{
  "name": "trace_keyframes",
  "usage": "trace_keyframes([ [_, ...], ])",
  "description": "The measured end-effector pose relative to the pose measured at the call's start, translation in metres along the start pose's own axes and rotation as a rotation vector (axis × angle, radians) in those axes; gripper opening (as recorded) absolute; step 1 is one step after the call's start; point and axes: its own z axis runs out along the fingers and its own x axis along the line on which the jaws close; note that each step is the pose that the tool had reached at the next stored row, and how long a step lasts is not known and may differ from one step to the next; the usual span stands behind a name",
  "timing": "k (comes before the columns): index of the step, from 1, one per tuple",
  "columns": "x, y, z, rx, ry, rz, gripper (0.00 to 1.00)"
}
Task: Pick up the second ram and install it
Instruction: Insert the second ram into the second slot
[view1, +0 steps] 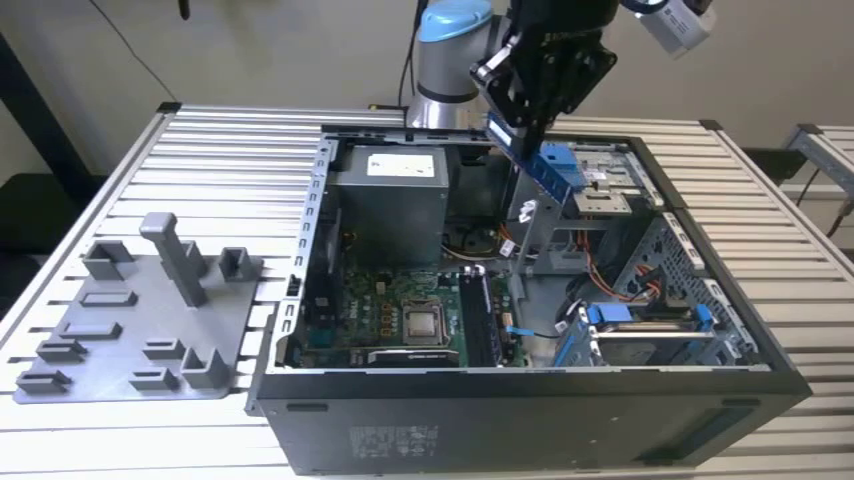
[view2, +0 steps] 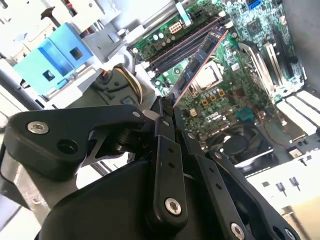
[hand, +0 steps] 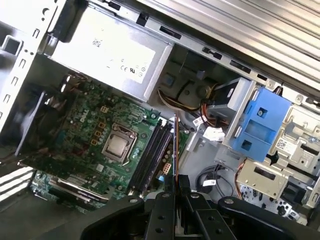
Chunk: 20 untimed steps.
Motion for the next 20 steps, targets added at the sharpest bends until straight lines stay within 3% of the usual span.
trace_keyframes([
  [14, 0.0, 0.0, 0.002, 0.0067, -0.0055, 0.25, 0.14],
  [20, 0.0001, -0.0001, 0.0027, 0.0091, -0.0073, 0.337, 0.14],
])
